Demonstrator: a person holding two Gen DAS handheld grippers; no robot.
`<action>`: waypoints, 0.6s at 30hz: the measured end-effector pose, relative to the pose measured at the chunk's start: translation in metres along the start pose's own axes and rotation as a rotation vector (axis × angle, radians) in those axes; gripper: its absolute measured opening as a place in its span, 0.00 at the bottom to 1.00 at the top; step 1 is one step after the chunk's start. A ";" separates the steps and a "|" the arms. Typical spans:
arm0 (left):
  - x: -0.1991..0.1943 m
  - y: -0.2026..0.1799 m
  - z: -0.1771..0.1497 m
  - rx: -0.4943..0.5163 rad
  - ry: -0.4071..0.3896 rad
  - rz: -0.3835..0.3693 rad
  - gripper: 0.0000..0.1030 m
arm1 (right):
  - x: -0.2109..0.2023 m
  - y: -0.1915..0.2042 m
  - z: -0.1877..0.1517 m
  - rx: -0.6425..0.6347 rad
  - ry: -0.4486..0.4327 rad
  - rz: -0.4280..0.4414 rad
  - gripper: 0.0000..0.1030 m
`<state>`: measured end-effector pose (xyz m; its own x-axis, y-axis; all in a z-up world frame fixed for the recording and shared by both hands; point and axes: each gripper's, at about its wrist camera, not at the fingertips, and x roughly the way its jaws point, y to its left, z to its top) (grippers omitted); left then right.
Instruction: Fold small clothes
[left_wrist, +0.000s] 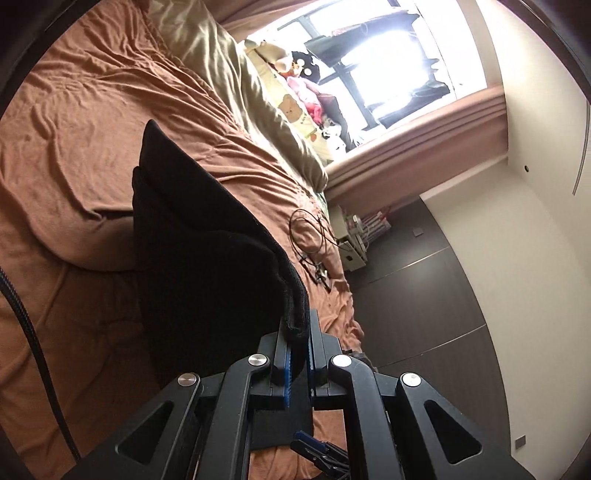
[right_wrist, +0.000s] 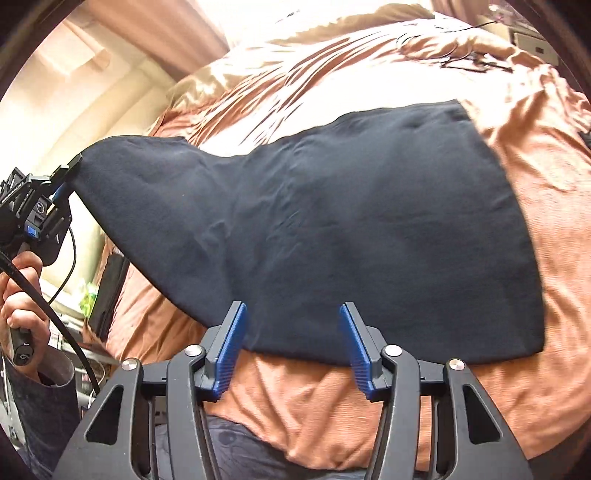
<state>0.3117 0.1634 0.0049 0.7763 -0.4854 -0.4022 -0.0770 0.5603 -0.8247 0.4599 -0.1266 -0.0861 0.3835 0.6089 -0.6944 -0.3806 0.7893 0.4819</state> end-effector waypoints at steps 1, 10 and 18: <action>0.003 -0.003 -0.001 0.003 0.007 -0.007 0.06 | -0.004 -0.001 0.000 0.005 -0.007 -0.001 0.49; 0.050 -0.038 -0.017 0.035 0.093 -0.049 0.06 | -0.045 -0.042 -0.010 0.072 -0.063 -0.013 0.49; 0.104 -0.069 -0.043 0.091 0.196 -0.063 0.06 | -0.072 -0.069 -0.025 0.136 -0.081 -0.023 0.49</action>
<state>0.3708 0.0451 0.0028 0.6409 -0.6374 -0.4278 0.0318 0.5788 -0.8148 0.4377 -0.2265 -0.0829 0.4593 0.5908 -0.6634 -0.2560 0.8031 0.5380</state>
